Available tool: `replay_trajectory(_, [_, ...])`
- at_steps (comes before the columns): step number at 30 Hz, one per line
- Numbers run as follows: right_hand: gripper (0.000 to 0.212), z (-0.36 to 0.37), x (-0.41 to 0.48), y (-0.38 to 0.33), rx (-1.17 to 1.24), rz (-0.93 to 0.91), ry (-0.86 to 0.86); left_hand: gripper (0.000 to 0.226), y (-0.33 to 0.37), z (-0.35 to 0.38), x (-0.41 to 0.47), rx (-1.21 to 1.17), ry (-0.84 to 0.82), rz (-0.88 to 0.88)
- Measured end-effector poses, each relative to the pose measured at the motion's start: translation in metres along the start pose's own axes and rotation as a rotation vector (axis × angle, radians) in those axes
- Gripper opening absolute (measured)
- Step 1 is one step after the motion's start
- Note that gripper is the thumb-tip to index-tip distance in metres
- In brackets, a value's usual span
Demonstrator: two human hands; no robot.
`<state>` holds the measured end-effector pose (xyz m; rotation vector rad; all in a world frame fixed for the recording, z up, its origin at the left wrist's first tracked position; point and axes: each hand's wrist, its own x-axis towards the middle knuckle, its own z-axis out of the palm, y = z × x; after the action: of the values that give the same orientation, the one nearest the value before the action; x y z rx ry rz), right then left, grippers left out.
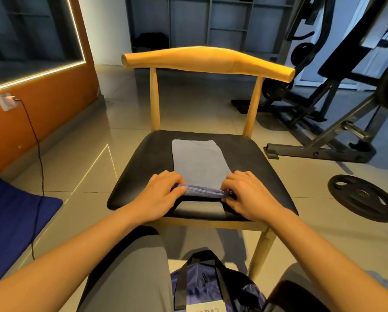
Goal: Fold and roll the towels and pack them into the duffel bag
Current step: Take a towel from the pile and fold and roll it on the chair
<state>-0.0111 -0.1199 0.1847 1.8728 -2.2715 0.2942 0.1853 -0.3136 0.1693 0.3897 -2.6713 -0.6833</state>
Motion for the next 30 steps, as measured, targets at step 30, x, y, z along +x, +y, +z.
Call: replay_trajectory(30, [0.010, 0.031, -0.019, 0.008, -0.085, -0.034, 0.230, 0.027, -0.028, 0.009, -0.017, 0.404, 0.189, 0.278])
